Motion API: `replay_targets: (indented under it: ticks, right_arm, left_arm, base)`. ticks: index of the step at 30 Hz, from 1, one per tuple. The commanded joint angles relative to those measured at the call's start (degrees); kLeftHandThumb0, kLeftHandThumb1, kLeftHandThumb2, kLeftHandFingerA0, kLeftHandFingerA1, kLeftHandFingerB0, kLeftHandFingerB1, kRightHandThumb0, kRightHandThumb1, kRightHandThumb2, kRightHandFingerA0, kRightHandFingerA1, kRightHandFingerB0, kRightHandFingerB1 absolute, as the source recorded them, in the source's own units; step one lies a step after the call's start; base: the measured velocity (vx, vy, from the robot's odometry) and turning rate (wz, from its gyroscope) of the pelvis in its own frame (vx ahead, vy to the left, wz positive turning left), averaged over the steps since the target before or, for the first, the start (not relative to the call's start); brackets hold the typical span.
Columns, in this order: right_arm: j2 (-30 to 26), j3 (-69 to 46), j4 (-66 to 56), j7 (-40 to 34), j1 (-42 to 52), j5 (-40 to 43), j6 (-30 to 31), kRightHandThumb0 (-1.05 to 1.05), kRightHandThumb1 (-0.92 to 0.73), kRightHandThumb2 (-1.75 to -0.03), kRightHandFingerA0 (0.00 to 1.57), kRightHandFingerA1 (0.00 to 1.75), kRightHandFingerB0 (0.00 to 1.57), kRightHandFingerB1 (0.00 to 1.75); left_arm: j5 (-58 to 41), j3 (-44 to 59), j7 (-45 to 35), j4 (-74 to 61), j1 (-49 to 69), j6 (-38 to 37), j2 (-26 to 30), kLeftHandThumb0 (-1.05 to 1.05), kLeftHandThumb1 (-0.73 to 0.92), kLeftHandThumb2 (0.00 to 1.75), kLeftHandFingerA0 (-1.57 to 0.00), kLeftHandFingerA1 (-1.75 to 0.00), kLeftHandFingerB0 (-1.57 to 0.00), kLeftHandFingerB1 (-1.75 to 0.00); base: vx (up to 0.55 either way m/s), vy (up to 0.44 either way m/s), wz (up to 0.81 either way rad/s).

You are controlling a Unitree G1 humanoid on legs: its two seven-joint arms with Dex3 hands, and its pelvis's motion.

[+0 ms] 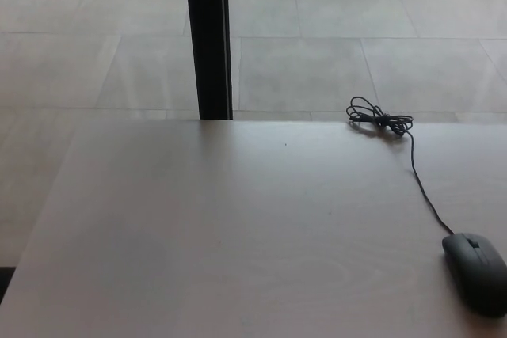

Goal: The robot uses its right fingers to click on the left button of the black mouse placed on the table.

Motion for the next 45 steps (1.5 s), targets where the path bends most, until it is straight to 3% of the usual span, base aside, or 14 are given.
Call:
replay_targets:
  ticks: [1, 4, 11, 12, 14, 15, 20, 21, 28, 40, 41, 42, 44, 45]
  right_arm:
    - [0.1, 3.2, -9.7, 1.3, -3.9, 2.3, 4.6, -0.69, -0.73, -0.63, 0.66, 0.44, 0.52, 0.36]
    - [2.0, 6.6, -18.4, 0.6, -3.5, 1.3, 6.6, -0.69, -0.72, -0.63, 0.66, 0.44, 0.52, 0.36]
    - [2.0, 23.6, -25.3, -1.2, -3.0, -14.3, 1.5, -0.68, -0.7, -0.65, 0.58, 0.5, 0.43, 0.37]
    - [1.7, 25.6, -24.8, -1.4, -3.0, -16.2, 0.5, -0.58, -0.61, -1.03, 0.57, 0.66, 0.28, 0.49]
    - [1.1, 27.2, -24.4, -1.5, -3.0, -17.0, 0.5, -0.61, -0.77, -0.63, 0.66, 0.53, 0.44, 0.38]
    - [1.7, 30.1, -23.3, -0.6, -3.5, -18.5, -1.2, -0.6, -0.73, -0.67, 0.97, 1.58, 0.45, 0.4]
    - [1.1, 35.8, -23.1, -1.1, -2.9, -22.2, -3.0, -0.62, -0.79, -0.64, 0.89, 1.13, 0.46, 0.4]
    - [0.8, 37.4, -23.4, -0.9, -3.0, -23.2, -2.2, -0.67, -0.8, -0.64, 0.87, 1.03, 0.47, 0.4]
    - [-0.2, 44.5, -25.2, 0.2, -1.9, -28.0, 0.2, -0.64, -0.77, -0.68, 0.91, 1.57, 0.45, 0.42]
    - [-6.0, 52.7, -19.9, -1.2, -3.1, -36.7, -4.4, -0.62, -0.63, -0.96, 0.63, 0.71, 0.38, 0.53]
    - [-6.5, 53.1, -19.3, -1.5, -3.3, -37.2, -5.3, -0.59, -0.79, -0.64, 0.63, 0.59, 0.43, 0.4]
    - [-7.0, 53.5, -18.7, -1.9, -3.5, -37.9, -6.5, -0.6, -0.63, -0.95, 0.48, 0.62, 0.38, 0.53]
    - [-8.6, 54.7, -18.2, -1.6, -3.5, -39.4, -7.5, -0.57, -0.76, -0.63, 0.46, 0.47, 0.42, 0.39]
    - [-9.0, 55.3, -17.8, -1.6, -3.8, -40.2, -7.8, -0.62, -0.66, -1.01, 0.37, 0.56, 0.32, 0.51]
  left_arm:
    - [-1.4, -0.6, 0.3, 0.3, 0.1, -1.7, 1.4, -0.66, 0.62, 0.59, -0.75, -0.58, -0.58, -0.5]
    - [-1.4, -1.0, 0.2, 0.5, 0.1, -2.3, 1.4, -0.68, 0.47, 0.89, -0.7, -0.68, -0.54, -0.61]
    - [-2.5, -0.3, 0.2, 0.6, -0.4, -1.8, 1.2, -0.67, 0.6, 0.58, -0.77, -0.63, -0.58, -0.5]
    - [-2.1, -0.7, 0.5, 0.7, -0.4, -1.8, 1.2, -0.68, 0.6, 0.58, -0.76, -0.61, -0.58, -0.5]
    - [-1.7, -1.1, 0.6, 0.5, -0.5, -2.1, 1.0, -0.68, 0.61, 0.58, -0.78, -0.63, -0.58, -0.5]
    - [-1.6, -1.2, 1.2, 0.7, -0.8, -1.8, 1.0, -0.67, 0.6, 0.58, -0.83, -0.66, -0.61, -0.5]
    - [-1.9, -1.2, 0.3, 0.0, -0.5, -2.0, 0.7, -0.69, 0.46, 0.89, -0.7, -0.7, -0.55, -0.6]
    - [-2.3, -0.9, 0.1, 0.2, -0.6, -2.2, 0.7, -0.71, 0.59, 0.58, -0.73, -0.61, -0.59, -0.48]
    - [-2.2, -0.9, 0.2, 0.3, -0.9, -1.6, 1.1, -0.67, 0.6, 0.58, -0.79, -0.66, -0.58, -0.5]
    - [-2.0, -1.2, 0.1, 0.4, -1.1, -1.2, 1.6, -0.68, 0.6, 0.58, -0.77, -0.64, -0.59, -0.5]
    - [-1.9, -1.3, 0.2, 0.3, -1.1, -1.0, 1.6, -0.68, 0.46, 0.89, -0.72, -0.71, -0.55, -0.61]
    - [-1.9, -1.3, 0.4, 0.4, -1.2, -1.1, 1.6, -0.66, 0.6, 0.58, -0.77, -0.63, -0.62, -0.51]
    - [-1.8, -1.3, 1.1, 0.4, -1.4, -1.2, 1.6, -0.68, 0.6, 0.58, -0.83, -0.69, -0.63, -0.53]
    - [-1.9, -1.3, 0.9, 0.4, -1.4, -1.3, 1.6, -0.68, 0.61, 0.58, -0.79, -0.67, -0.62, -0.51]
  base:
    - [0.0, 0.0, 0.0]
    - [0.0, 0.0, 0.0]
    - [0.0, 0.0, 0.0]
    - [0.0, 0.0, 0.0]
    - [0.0, 0.0, 0.0]
    - [0.0, 0.0, 0.0]
    - [0.0, 0.0, 0.0]
    - [0.0, 0.0, 0.0]
    - [0.0, 0.0, 0.0]
    - [0.0, 0.0, 0.0]
    - [0.0, 0.0, 0.0]
    - [0.0, 0.0, 0.0]
    - [0.0, 0.0, 0.0]
    - [0.0, 0.0, 0.0]
